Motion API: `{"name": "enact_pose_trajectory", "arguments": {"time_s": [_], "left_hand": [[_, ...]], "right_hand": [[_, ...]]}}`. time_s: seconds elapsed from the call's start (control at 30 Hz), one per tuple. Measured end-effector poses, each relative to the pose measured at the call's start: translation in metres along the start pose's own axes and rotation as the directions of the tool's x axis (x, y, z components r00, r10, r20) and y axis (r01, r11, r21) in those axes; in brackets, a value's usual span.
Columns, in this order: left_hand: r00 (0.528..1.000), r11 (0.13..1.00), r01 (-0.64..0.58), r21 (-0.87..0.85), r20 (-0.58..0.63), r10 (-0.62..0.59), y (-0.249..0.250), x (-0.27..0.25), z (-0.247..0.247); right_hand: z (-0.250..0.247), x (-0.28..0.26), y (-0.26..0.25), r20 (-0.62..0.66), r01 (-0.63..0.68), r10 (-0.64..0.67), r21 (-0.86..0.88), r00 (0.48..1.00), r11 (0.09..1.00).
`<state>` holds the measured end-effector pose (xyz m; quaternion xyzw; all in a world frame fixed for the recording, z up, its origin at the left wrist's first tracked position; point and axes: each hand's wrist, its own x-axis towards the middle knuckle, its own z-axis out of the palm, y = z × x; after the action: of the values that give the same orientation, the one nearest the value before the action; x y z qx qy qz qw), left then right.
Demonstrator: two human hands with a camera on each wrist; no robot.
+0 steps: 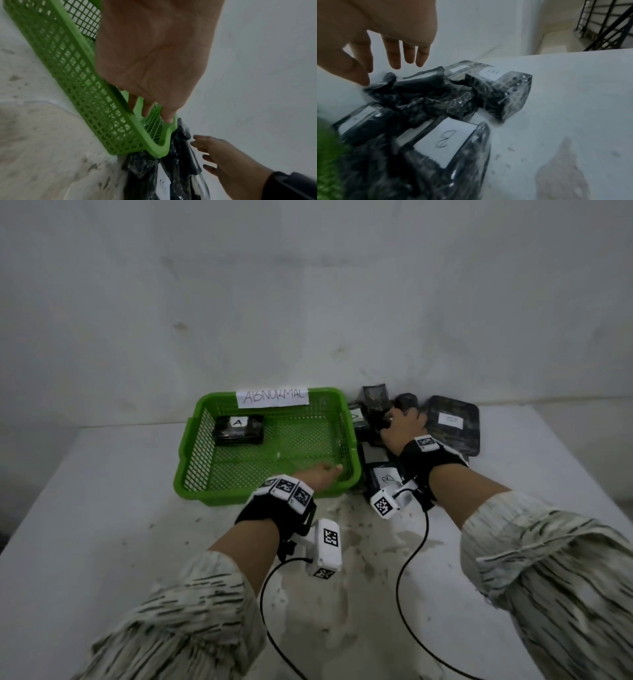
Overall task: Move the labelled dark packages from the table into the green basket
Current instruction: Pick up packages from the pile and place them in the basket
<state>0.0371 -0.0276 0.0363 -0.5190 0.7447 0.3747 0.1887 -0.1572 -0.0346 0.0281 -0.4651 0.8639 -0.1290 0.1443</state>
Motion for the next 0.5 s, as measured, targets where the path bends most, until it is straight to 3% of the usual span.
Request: {"name": "enact_pose_trajectory", "arguments": {"time_s": [0.13, 0.3, 0.43, 0.5], "left_hand": [[1.0, 0.993, -0.006, 0.116, -0.016, 0.008, 0.002, -0.004, 0.012], [0.999, 0.996, -0.009, 0.089, -0.05, 0.013, -0.008, 0.007, 0.02], [0.999, 0.998, -0.039, 0.048, -0.021, 0.04, -0.005, 0.005, 0.016], [0.998, 0.997, -0.06, 0.053, -0.021, 0.061, -0.002, -0.002, 0.014]], "right_hand": [[0.005, 0.001, 0.017, -0.028, -0.064, 0.063, -0.001, 0.998, 0.998], [0.015, 0.015, 0.024, 0.066, -0.098, 0.099, -0.018, 0.993, 0.995], [0.026, 0.015, 0.02, -0.11, -0.171, 0.165, -0.039, 0.98, 0.985], [0.028, 0.015, 0.02, -0.139, -0.21, 0.206, -0.01, 0.969, 0.978]]}}
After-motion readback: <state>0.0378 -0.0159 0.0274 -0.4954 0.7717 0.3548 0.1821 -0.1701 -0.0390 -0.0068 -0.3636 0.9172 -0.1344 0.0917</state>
